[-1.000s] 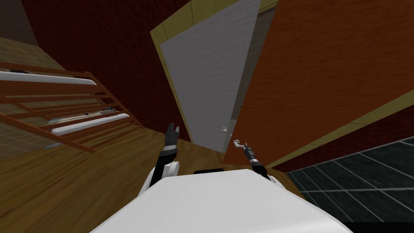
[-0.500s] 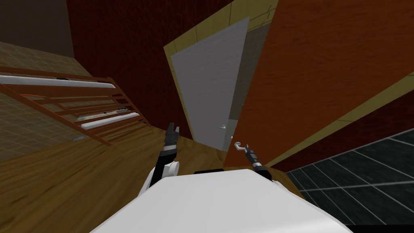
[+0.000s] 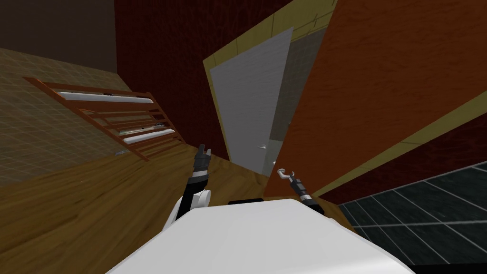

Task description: Pull the door open

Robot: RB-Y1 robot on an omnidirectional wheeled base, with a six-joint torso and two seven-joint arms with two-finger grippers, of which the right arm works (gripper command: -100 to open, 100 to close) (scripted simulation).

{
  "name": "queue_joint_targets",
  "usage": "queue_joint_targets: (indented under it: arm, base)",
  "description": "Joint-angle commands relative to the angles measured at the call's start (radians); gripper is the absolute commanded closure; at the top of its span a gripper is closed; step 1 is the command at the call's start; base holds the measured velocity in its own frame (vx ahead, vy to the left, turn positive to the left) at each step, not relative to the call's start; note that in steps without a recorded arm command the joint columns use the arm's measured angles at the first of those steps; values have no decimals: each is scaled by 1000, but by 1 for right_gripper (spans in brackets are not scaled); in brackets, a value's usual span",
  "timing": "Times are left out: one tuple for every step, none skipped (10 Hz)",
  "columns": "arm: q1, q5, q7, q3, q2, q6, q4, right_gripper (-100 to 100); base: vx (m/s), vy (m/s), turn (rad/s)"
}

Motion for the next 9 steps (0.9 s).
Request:
queue_joint_targets:
  arm:
    - [15, 10, -9, 4, 0, -30, 1, 100]
    - [23, 15, -13, 3, -3, -47, 7, 100]
    - [30, 20, -18, 3, -6, -65, 13, 100]
    - [34, 23, -20, 3, -7, -74, 16, 100]
    - [45, 30, -27, 3, -12, -100, 25, 100]
    - [52, 34, -31, 3, -14, -115, 31, 100]
    - [59, 39, -35, 2, -17, -132, 37, 100]
    - [55, 32, -32, -4, -22, -114, 32, 100]
    - [54, 37, -35, -2, -24, -125, 43, 100]
  base:
    - [-214, -60, 248]
    - [-217, -48, 177]
    - [-207, -85, 149]
    - [-189, -84, 117]
    - [-226, -72, 205]
    - [-199, -63, 188]
    - [-210, -65, 154]
    - [-103, -37, 21]
    - [-171, -18, 140]
